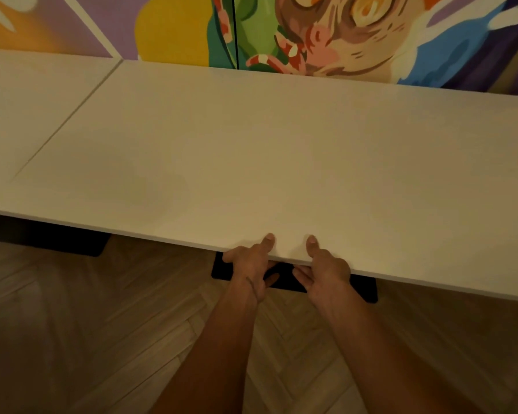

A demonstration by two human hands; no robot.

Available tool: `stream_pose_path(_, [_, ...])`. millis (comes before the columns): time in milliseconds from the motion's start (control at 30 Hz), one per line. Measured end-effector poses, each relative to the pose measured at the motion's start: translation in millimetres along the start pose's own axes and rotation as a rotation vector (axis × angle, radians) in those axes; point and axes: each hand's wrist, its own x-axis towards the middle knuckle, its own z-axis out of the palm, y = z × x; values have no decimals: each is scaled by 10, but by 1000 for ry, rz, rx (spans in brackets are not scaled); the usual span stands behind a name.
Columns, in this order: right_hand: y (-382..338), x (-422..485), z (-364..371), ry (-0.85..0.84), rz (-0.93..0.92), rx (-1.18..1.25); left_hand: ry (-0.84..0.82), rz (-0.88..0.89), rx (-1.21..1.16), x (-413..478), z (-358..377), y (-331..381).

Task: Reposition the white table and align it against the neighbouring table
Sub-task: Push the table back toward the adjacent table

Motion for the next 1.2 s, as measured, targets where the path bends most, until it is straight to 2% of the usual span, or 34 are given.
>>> stream_pose_path(333, [-16,-26,14,8,1,17,24,36,14,2,6,10])
stream_pose_path(567, [-42,-129,-228,-149,-9,30,23,74,33,-63,-23,-24])
stream_pose_path(667, [-236,-35,-531,-90,-41,65,20,62,-10,-77,33,-102])
stream_pose_path(867, [-446,109,-842,3,-76,72,-92,-12,-2,-168,331,-284])
stream_pose_path(1200, [-519,191,-866,19,-53,79,15,11,2,-42,469,-353])
